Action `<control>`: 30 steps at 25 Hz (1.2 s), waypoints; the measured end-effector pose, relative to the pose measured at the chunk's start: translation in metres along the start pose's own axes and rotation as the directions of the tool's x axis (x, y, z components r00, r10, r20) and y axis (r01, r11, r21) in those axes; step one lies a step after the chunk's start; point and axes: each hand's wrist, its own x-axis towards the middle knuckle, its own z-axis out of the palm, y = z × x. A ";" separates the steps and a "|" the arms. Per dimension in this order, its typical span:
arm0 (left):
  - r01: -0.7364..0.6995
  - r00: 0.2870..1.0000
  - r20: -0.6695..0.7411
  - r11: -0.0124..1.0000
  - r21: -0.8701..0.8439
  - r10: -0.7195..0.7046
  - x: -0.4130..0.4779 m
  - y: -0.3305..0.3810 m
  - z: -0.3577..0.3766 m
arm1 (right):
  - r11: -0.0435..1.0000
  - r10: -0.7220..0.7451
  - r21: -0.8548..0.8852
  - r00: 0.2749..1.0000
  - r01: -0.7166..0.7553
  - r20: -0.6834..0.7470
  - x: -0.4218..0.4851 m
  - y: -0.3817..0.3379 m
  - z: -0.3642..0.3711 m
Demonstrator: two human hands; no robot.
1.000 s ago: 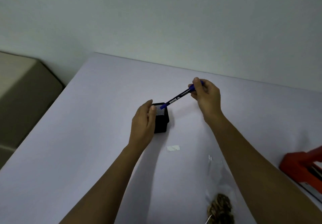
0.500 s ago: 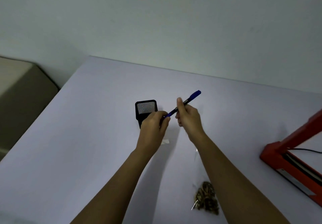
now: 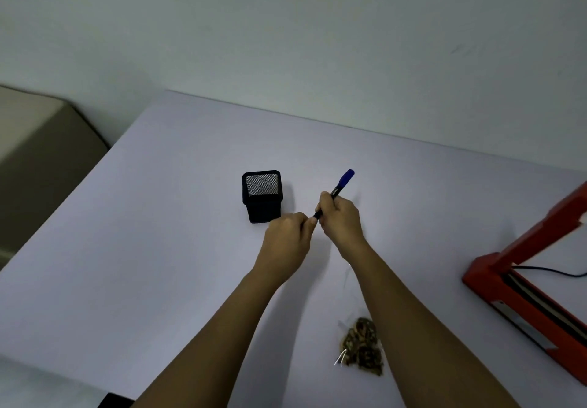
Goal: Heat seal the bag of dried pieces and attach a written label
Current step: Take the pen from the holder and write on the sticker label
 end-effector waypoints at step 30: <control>0.414 0.910 -0.124 0.874 0.253 -0.395 -0.053 -0.141 -0.009 | 0.854 -0.028 0.510 0.989 0.098 -0.142 -0.021 0.044 0.031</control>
